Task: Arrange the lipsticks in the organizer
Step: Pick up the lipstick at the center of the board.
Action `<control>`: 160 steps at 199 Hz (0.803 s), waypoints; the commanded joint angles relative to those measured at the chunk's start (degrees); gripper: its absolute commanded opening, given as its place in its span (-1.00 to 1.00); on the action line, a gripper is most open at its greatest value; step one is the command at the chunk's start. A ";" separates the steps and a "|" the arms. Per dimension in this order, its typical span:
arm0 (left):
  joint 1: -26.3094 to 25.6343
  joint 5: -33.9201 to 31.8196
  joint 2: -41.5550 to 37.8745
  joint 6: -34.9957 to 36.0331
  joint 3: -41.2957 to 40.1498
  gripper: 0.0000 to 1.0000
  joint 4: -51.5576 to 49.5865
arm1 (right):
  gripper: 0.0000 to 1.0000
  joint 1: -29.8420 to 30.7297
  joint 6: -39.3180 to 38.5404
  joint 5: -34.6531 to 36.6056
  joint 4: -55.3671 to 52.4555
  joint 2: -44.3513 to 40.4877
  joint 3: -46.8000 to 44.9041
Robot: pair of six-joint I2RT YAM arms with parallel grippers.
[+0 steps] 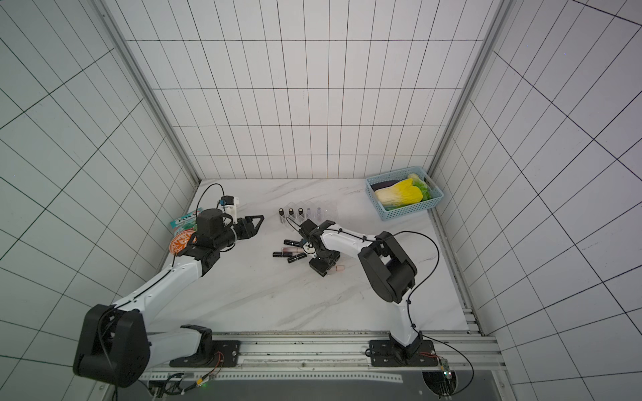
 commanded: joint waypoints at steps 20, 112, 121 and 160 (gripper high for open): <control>-0.26 -0.44 -1.01 0.34 0.68 0.18 -0.07 | 0.36 -1.42 5.09 3.29 0.46 -1.89 -6.23; -0.72 -0.21 -0.49 0.02 1.01 0.18 0.10 | 0.03 -2.70 12.07 1.58 -1.12 -4.20 -11.01; -0.70 -0.03 -0.60 -0.14 1.09 0.18 0.10 | -0.26 -2.71 12.70 1.44 -1.29 -4.10 -11.20; -0.73 2.91 -1.13 -1.23 2.41 0.18 -0.77 | -0.65 -3.55 14.35 -0.48 -1.68 -5.37 -11.71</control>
